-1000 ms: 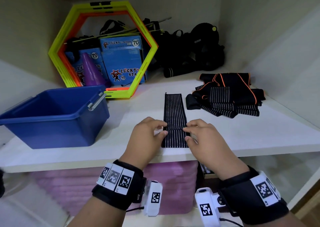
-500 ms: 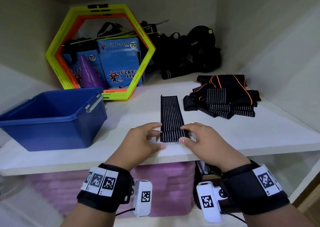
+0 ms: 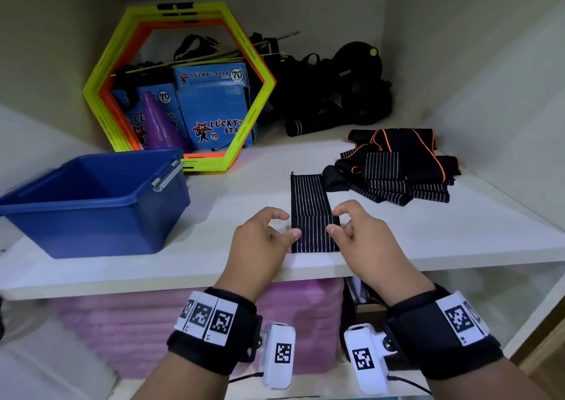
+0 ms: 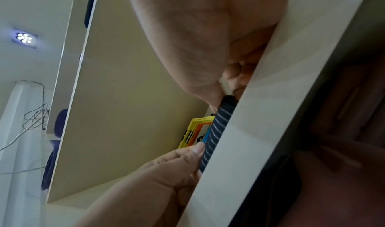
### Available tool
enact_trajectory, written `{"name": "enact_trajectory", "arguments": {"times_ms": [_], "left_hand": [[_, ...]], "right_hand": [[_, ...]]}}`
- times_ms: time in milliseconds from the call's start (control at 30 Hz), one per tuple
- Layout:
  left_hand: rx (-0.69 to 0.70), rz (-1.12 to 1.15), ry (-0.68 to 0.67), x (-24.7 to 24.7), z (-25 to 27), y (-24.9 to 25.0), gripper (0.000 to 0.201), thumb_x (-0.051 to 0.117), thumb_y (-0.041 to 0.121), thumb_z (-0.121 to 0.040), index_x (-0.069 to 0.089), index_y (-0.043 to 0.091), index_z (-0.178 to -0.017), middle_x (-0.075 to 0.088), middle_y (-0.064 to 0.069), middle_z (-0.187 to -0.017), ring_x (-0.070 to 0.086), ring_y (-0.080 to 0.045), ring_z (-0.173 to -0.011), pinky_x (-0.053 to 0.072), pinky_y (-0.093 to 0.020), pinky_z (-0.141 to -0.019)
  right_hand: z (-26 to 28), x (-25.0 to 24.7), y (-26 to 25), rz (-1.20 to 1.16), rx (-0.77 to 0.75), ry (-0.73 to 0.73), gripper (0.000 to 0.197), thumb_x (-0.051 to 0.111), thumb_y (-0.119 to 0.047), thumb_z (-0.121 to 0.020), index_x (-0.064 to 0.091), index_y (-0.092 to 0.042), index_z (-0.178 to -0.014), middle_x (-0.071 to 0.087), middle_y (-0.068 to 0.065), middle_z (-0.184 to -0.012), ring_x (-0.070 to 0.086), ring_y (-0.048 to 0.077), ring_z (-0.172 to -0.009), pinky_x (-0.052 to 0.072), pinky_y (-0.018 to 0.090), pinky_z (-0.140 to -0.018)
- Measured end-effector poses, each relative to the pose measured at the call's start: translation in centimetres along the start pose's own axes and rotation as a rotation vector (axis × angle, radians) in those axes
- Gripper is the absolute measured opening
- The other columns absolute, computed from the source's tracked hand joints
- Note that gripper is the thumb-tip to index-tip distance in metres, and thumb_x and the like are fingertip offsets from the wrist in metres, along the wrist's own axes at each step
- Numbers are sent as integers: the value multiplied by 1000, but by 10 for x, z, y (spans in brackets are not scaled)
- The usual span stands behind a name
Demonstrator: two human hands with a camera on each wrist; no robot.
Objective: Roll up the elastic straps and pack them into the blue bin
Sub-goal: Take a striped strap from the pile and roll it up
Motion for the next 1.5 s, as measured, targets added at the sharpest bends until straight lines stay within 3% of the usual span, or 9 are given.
{"name": "enact_trajectory", "arguments": {"times_ms": [233,400,633,733,833,1200,1300,1367,1500], "left_hand": [[105,-199,-138,1,0,1,25,63,39,-94,72,32,-116,64,2,-64,59,-8,-62,44,-23,-61],[112,-317,-260,-3,0,-6,60,77,60,-73,60,44,-128,55,8,-88,57,-7,-84,49,-29,-81],[52,-473,-232,-3,1,-1,40,51,57,-95,53,49,-133,49,9,-91,51,-19,-104,37,-45,-99],[8,-460,-207,0,-1,1,26,42,56,-99,60,39,-104,52,2,-88,53,-26,-104,36,-47,-100],[-55,-384,-186,2,-4,3,40,39,55,-100,43,32,-68,54,-3,-77,53,-29,-91,36,-47,-99],[-168,-317,-113,1,-10,13,57,51,57,-95,40,17,-56,41,5,-54,45,-22,-63,39,-37,-87],[-139,-285,-56,2,-12,6,31,60,56,-90,54,26,-88,62,7,-71,62,-21,-85,45,-42,-94],[-54,-247,-39,2,-10,4,32,64,51,-87,47,42,-112,61,8,-82,61,-21,-92,47,-46,-93],[40,-361,-45,6,-7,6,22,54,50,-95,60,49,-116,53,10,-95,52,-23,-104,45,-45,-95]], "right_hand": [[1,4,0,146,-90,-95,32,56,-44,-96,63,-23,-118,50,-14,-72,57,14,-79,39,30,-65],[-6,-5,5,149,-59,-281,59,76,-43,-79,58,-24,-132,50,-16,-79,53,8,-82,40,23,-72],[-16,-6,7,121,-34,-299,17,65,-32,-92,65,-24,-107,54,-7,-65,50,3,-62,30,21,-54],[-20,-4,5,131,-9,-275,26,58,-38,-96,55,-21,-76,51,-5,-62,49,10,-61,31,30,-54],[-23,-1,6,135,34,-241,43,52,-45,-98,48,-18,-65,52,0,-63,51,17,-63,34,34,-56],[-24,2,6,135,125,-170,61,52,-52,-95,44,-10,-52,49,7,-54,56,30,-62,41,38,-59],[-23,2,6,186,141,-169,54,55,-55,-93,51,-10,-63,53,4,-59,58,28,-67,43,37,-62],[-23,2,6,208,128,-149,38,56,-55,-92,56,-17,-93,61,-1,-75,60,24,-78,44,35,-66],[-22,2,3,183,34,-164,31,54,-48,-95,56,-34,-123,62,-4,-95,62,21,-97,46,34,-76]]}}
Point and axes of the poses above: each hand's wrist, its own z-axis away from the middle knuckle, its own x-axis out of the palm, y = z × x, the point moved 3 cm from there along -z, towards the middle knuckle
